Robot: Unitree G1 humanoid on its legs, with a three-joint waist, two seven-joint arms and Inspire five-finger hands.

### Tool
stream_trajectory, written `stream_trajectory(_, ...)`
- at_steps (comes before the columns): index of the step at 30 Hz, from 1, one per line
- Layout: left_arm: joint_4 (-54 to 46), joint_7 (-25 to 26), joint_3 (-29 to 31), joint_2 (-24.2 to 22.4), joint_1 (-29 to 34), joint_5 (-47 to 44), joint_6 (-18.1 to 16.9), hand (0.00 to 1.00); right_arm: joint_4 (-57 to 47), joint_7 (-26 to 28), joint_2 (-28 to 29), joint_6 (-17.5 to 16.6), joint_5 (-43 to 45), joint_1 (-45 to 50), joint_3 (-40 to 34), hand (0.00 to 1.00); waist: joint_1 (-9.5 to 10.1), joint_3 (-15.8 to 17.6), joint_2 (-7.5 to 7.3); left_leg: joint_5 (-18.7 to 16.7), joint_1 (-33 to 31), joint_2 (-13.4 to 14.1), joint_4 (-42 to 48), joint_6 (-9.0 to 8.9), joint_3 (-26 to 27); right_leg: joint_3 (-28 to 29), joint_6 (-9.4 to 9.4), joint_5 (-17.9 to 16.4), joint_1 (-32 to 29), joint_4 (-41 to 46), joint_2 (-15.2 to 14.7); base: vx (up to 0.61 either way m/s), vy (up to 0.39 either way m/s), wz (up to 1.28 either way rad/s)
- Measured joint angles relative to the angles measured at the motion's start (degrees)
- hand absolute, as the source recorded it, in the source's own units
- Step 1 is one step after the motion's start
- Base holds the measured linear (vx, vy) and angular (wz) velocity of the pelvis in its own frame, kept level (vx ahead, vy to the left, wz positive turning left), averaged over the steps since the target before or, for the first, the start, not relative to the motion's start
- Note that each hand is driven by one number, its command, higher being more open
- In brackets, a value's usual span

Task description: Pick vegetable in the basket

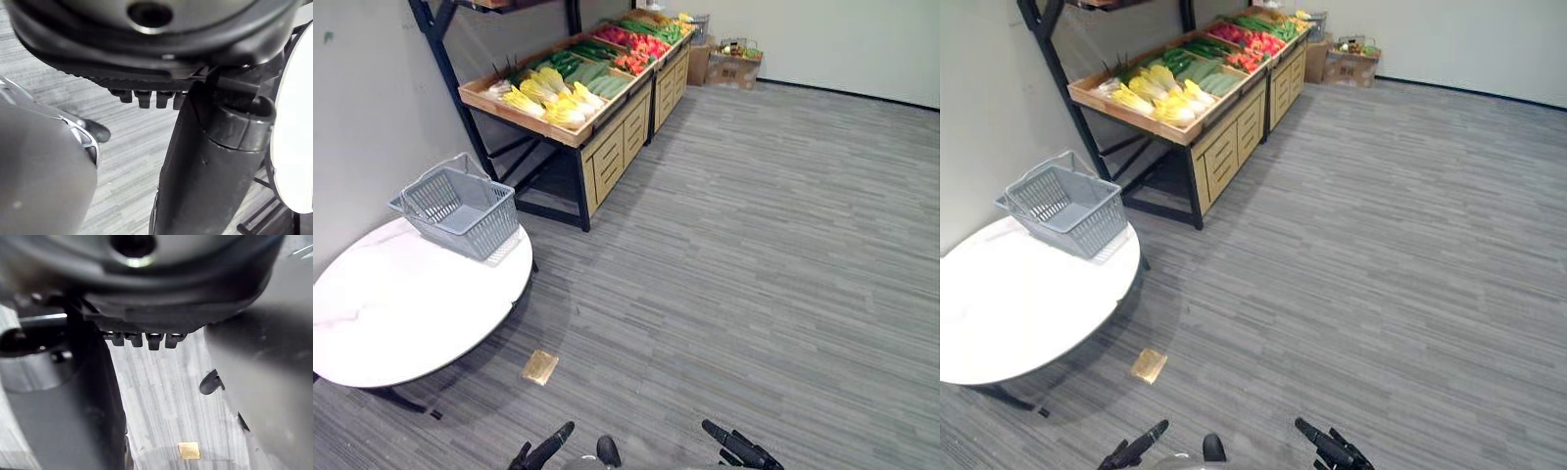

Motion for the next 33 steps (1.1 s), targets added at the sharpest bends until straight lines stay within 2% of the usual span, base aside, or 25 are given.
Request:
stream_trajectory(1, -0.36, 0.29, -0.95, 0.51, 0.43, 0.05, -0.08, 1.0, -0.26, 0.16, 0.07, -0.12, -1.43, -0.3, -1.16, 1.0, 0.12, 0.06, -0.47, -0.84, 1.82, -0.76, -0.61, 0.24, -0.2, 0.27, 0.09, 0.07, -2.28, 6.82, -2.0, 0.21, 0.071, 0.09)
stream_trajectory(2, -0.69, 0.46, -1.19, 0.57, 0.6, 0.05, -0.12, 1.0, -0.29, 0.35, 0.06, -0.16, -1.74, -0.56, -1.81, 1.0, 0.13, 0.12, -0.53, -1.35, 2.68, -0.82, -0.58, 0.18, -0.23, -0.33, -0.47, -1.86, -3.28, 9.27, -2.76, 0.21, 0.041, -0.03)
stream_trajectory(4, -0.96, 0.47, -1.89, 0.31, 1.11, 0.16, -0.44, 1.0, -0.76, 1.02, -0.24, -0.42, -1.72, -0.98, -1.84, 1.0, -0.06, 0.4, 0.4, -2.73, 5.24, 0.04, -0.53, -0.01, -0.83, -5.56, -4.12, -9.6, -5.84, 11.7, -2.89, 0.2, 0.014, -0.01)
stream_trajectory(6, -0.97, -0.25, -4.04, 0.3, 0.54, 0.13, -1.2, 1.0, -2.17, 1.92, -0.77, -0.86, -1.68, -1.13, -1.93, 1.0, -0.68, 1.13, 2.11, -3.57, 6.38, 2.23, -0.37, -0.23, -2.76, -9.0, -5.91, -13.36, -8.87, 6.51, 0.59, 0.18, -0.033, 0.29)
stream_trajectory(8, -1.01, -1.35, -5.28, 0.3, -0.69, -0.34, -2.01, 1.0, -3.79, 2.91, -0.72, -1.41, -1.66, -1.16, -1.96, 1.0, -1.37, 1.75, 3.15, -4.05, 6.35, 3.95, -0.12, -0.5, -5.42, -8.71, -6.16, -13.65, -12.51, -1.18, 3.92, 0.12, -0.064, 0.56)
stream_trajectory(10, -1.01, -3.12, -5.83, 0.03, -1.87, -0.71, -2.29, 1.0, -4.65, 3.57, -0.56, -2.47, -1.64, -1.24, -1.9, 1.0, -1.98, 2.5, 4.05, -4.49, 6.38, 5.55, -0.13, -0.9, -8.72, -6.51, -6.21, -10.17, -14.78, -13.59, 6.71, 0.11, -0.155, 0.9)
stream_trajectory(11, -1.13, -5.35, -5.49, -0.07, -2.68, -0.74, -2.43, 1.0, -5.17, 3.61, -0.04, -2.69, -1.63, -1.24, -1.89, 1.0, -1.75, 2.87, 3.64, -5.13, 6.54, 6.05, -0.28, -1.9, -11.45, -4.7, -5.57, -1.27, -15.41, -28.44, 7.25, 0.14, -0.213, 0.94)
stream_trajectory(13, -1.25, -6.34, -4.98, -0.59, -2.64, -0.72, -2.44, 1.0, -5.86, 3.58, 0.24, -2.72, -1.61, -1.27, -1.82, 1.0, -1.66, 3.37, 2.96, -5.96, 7.27, 6.05, 0.23, -3.0, -12.75, -3.66, -5.29, 1.65, -15.74, -32.47, 6.35, 0.23, -0.265, 0.71)
stream_trajectory(14, -1.66, -6.79, -4.15, -0.81, -1.65, -0.6, -2.46, 1.0, -6.31, 3.39, 0.42, -2.71, -1.61, -1.21, -1.44, 1.0, -1.56, 3.82, 2.14, -7.23, 8.7, 6.1, 0.96, -4.47, -13.48, -2.66, -5.53, 1.64, -15.7, -32.44, 5.42, 0.38, -0.371, 0.69)
stream_trajectory(15, -2.8, -7.24, -2.36, -0.44, -0.15, -0.76, -2.45, 1.0, -6.31, 2.9, 1.18, -2.7, -1.64, -0.82, -0.78, 1.0, -1.43, 3.62, 0.21, -8.6, 9.83, 5.58, 2.04, -6.53, -14.09, -1.81, -6.48, -0.28, -15.0, -31.85, 4.4, 0.35, -0.334, 0.58)
stream_trajectory(16, -2.87, -7.1, -1.48, -0.26, -0.26, -0.6, -2.47, 1.0, -6.36, 2.45, 1.46, -2.81, -1.61, -0.93, -0.6, 1.0, -1.07, 3.85, -0.11, -9.29, 10.44, 5.75, 2.77, -7.53, -14.23, -1.15, -6.28, 2.32, -15.04, -30.37, 4.33, 0.29, -0.279, 0.4)
stream_trajectory(18, -2.99, -6.89, -1.16, -1.34, 0.49, -0.05, -2.43, 1.0, -7.04, 2.36, 0.1, -2.84, -1.18, -0.93, 0.6, 1.0, -0.99, 3.97, 2.14, -11.65, 11.6, 9.94, 4.74, -10.52, -14.24, -0.82, -6.87, 2.0, -15.62, -24.13, 7.02, 0.42, -0.385, 0.25)
stream_trajectory(19, -3.01, -6.32, -1.17, -2.12, 1.33, 0.63, -1.97, 1.0, -7.02, 2.14, -0.25, -2.54, -1.14, -0.71, 0.81, 1.0, -1.02, 3.32, 3.64, -12.81, 13.2, 12.63, 4.66, -11.85, -14.21, -0.91, -8.83, 0.77, -15.01, -22.34, 9.46, 0.48, -0.432, 0.14)
stream_trajectory(20, -3.02, -5.89, -1.14, -2.5, 1.48, 0.64, -1.47, 1.0, -6.93, 1.92, -0.28, -2.37, -1.14, -0.56, 0.8, 1.0, -1.03, 2.92, 4.26, -13.17, 13.66, 13.86, 5.26, -12.4, -14.17, -1.21, -9.58, 0.31, -14.49, -22.08, 10.59, 0.44, -0.338, 0.11)
stream_trajectory(21, -3.24, -4.98, -0.59, -2.37, 1.4, 0.69, -0.92, 1.0, -6.37, 1.41, -0.04, -1.93, -1.33, -0.64, 0.67, 1.0, -1.01, 2.75, 4.43, -13.56, 12.75, 15.58, 10.84, -12.52, -13.2, -1.84, -11.2, -0.74, -13.2, -22.17, 11.94, 0.43, -0.294, 0.15)
stream_trajectory(22, -4.27, -4.99, 1.17, -2.3, 1.17, 0.58, -0.47, 1.0, -5.88, 1.2, 0.25, -1.76, -1.62, -0.62, 0.61, 1.0, -0.97, 2.64, 3.9, -13.83, 8.0, 17.14, 22.44, -12.09, -11.71, -2.38, -11.83, -1.65, -11.7, -23.0, 12.3, 0.42, -0.275, 0.14)
stream_trajectory(23, -4.9, -4.89, 1.8, -2.47, 1.2, 0.51, -0.4, 1.0, -5.54, 1.17, 0.13, -1.66, -1.64, -0.6, 0.62, 1.0, -0.94, 2.4, 4.22, -13.38, 5.18, 18.48, 28.47, -11.8, -11.16, -2.55, -11.95, -2.01, -10.54, -23.66, 12.71, 0.39, -0.228, 0.09)
stream_trajectory(25, -5.12, -4.6, 2.57, -2.84, 1.45, 0.64, -0.41, 1.0, -3.97, 0.67, -0.68, -0.82, -1.76, 0.05, 0.73, 1.0, -0.98, 1.26, 5.97, -7.82, -0.4, 23.97, 42.79, -12.27, -10.26, -2.92, -12.63, -2.89, -5.21, -27.8, 15.78, 0.42, -0.131, 0.03)
stream_trajectory(26, -5.12, -4.46, 3.15, -2.82, 1.4, 0.65, -0.41, 1.0, -3.39, 0.49, -1.04, -0.74, -1.77, 0.04, 0.88, 1.0, -1.09, 1.22, 6.04, -5.59, -1.18, 25.21, 45.45, -11.89, -9.56, -2.93, -12.9, -3.02, -3.69, -29.07, 16.3, 0.42, -0.047, 0.05)
stream_trajectory(27, -4.9, -3.86, 3.6, -2.2, 1.08, 0.59, -0.51, 1.0, -2.7, 0.25, -0.8, -0.62, -1.76, 0.0, 1.04, 1.0, -0.99, 1.21, 5.74, -5.71, -3.3, 27.75, 51.08, -11.29, -7.4, -3.33, -14.3, -2.34, -1.15, -30.79, 16.41, 0.41, -0.028, 0.05)
stream_trajectory(28, -4.82, -3.17, 3.82, -1.77, 0.94, 0.6, -0.8, 1.0, -2.01, -0.02, -0.79, -0.55, -1.78, -0.07, 1.03, 1.0, -0.83, 1.48, 5.18, -10.07, -4.3, 28.64, 52.1, -11.08, -2.8, -3.34, -14.35, -2.33, 0.95, -31.82, 15.75, 0.41, -0.022, 0.07)
stream_trajectory(29, -4.76, -3.07, 3.79, -1.58, 0.85, 0.62, -0.98, 1.0, -1.63, -0.07, -0.75, -0.57, -1.8, -0.18, 1.02, 1.0, -0.82, 1.66, 4.81, -11.99, -5.07, 28.24, 51.23, -11.2, -0.58, -3.32, -14.35, -2.33, 1.69, -32.23, 14.99, 0.39, 0.002, 0.13)
stream_trajectory(31, -4.85, -3.2, 3.52, -1.03, 0.17, 0.67, -1.07, 1.0, -1.31, -0.21, -0.02, -0.73, -2.36, -0.51, 0.33, 1.0, -0.82, 2.84, 2.39, -14.42, -7.51, 22.83, 42.14, -10.27, 5.07, -3.89, -14.19, -2.41, 3.21, -32.16, 11.15, 0.34, 0.073, 0.36)
stream_trajectory(32, -4.79, -3.36, 2.54, -1.13, -0.06, 0.71, -0.83, 1.0, -1.34, -0.22, 0.15, -1.08, -3.48, -0.54, 0.06, 1.0, -0.86, 3.24, 1.62, -13.11, -9.06, 17.77, 31.57, -9.34, 6.6, -4.5, -13.93, -2.48, 3.81, -31.52, 9.24, 0.33, 0.164, 0.51)
stream_trajectory(33, -4.76, -3.5, 1.19, -1.52, 0.27, 0.78, -0.29, 1.0, -1.36, -0.23, -0.15, -1.38, -3.93, -0.35, 0.05, 1.0, -0.83, 2.9, 2.27, -8.01, -9.77, 14.61, 21.77, -7.75, 6.34, -4.74, -13.22, -2.69, 3.87, -30.6, 9.13, 0.37, 0.229, 0.46)
